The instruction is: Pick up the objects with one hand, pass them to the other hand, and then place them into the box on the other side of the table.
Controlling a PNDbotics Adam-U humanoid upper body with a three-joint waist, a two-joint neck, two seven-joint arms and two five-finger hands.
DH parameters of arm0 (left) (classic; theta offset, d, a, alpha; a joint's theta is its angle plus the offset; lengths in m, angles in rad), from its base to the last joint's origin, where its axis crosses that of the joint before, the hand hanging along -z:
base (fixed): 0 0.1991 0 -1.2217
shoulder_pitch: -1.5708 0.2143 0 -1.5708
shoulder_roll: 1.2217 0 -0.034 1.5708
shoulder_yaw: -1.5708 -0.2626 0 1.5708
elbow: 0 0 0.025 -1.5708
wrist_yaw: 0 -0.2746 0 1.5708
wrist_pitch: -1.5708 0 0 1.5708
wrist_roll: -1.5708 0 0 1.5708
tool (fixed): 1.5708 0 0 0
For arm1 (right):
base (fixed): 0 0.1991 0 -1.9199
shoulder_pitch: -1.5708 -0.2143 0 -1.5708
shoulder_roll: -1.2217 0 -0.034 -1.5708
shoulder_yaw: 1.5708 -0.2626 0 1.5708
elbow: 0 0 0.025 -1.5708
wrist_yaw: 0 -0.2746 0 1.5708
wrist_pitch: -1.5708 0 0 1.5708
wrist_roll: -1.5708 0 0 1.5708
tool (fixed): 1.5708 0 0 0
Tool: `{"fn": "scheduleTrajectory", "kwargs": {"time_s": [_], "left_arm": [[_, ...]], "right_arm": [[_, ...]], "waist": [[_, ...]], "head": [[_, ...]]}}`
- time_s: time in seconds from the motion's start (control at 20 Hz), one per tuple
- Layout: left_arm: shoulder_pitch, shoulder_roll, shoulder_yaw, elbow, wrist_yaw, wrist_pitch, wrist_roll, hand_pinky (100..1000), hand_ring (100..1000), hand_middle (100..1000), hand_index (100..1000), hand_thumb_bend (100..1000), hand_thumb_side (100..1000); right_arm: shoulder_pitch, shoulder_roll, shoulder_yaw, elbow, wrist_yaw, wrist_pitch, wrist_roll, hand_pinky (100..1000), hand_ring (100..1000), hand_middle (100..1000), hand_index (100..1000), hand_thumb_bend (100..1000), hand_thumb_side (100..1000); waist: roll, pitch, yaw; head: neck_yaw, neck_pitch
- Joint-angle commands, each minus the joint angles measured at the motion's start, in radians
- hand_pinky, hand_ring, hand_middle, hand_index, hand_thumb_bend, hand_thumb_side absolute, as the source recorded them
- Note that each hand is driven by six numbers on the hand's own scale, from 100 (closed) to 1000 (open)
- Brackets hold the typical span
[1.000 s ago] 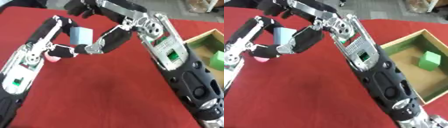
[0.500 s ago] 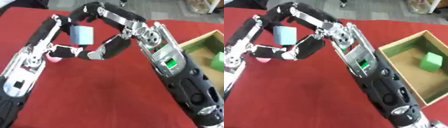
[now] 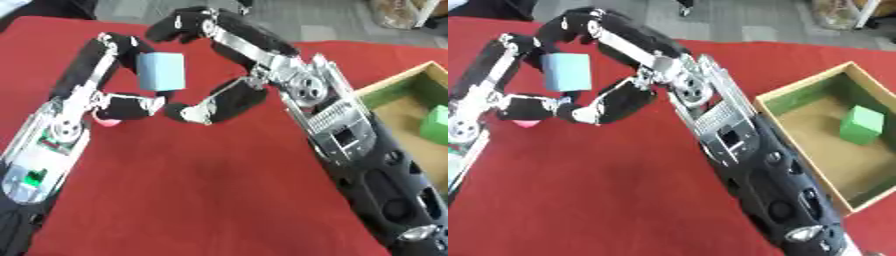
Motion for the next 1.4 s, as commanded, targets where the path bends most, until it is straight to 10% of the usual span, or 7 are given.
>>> {"fn": "scheduleTrajectory", "kwargs": {"time_s": [0.05, 1.05, 1.4], "left_arm": [[-0.006, 0.016, 0.006, -0.027, 0.026, 0.001, 0.012, 626, 485, 385, 429, 104, 100], [0.002, 0.016, -0.008, -0.061, 0.068, -0.031, 0.035, 619, 480, 381, 428, 100, 100], [0.021, -0.025, 0.001, 0.035, 0.07, -0.122, 0.083, 617, 478, 378, 428, 100, 100]], "right_arm": [[-0.009, 0.002, -0.002, -0.029, 0.032, -0.016, -0.029, 831, 837, 762, 829, 474, 114], [-0.001, 0.017, 0.001, -0.01, 0.121, -0.048, -0.062, 821, 821, 750, 819, 477, 132], [-0.035, 0.043, 0.001, 0.004, 0.092, -0.02, -0.02, 822, 830, 765, 830, 482, 163]], "waist": [[0.001, -0.006, 0.0], [0.006, 0.004, -0.001], [-0.009, -0.019, -0.025]], "head": [[-0.001, -0.016], [-0.002, -0.013], [0.031, 0.017]]}}
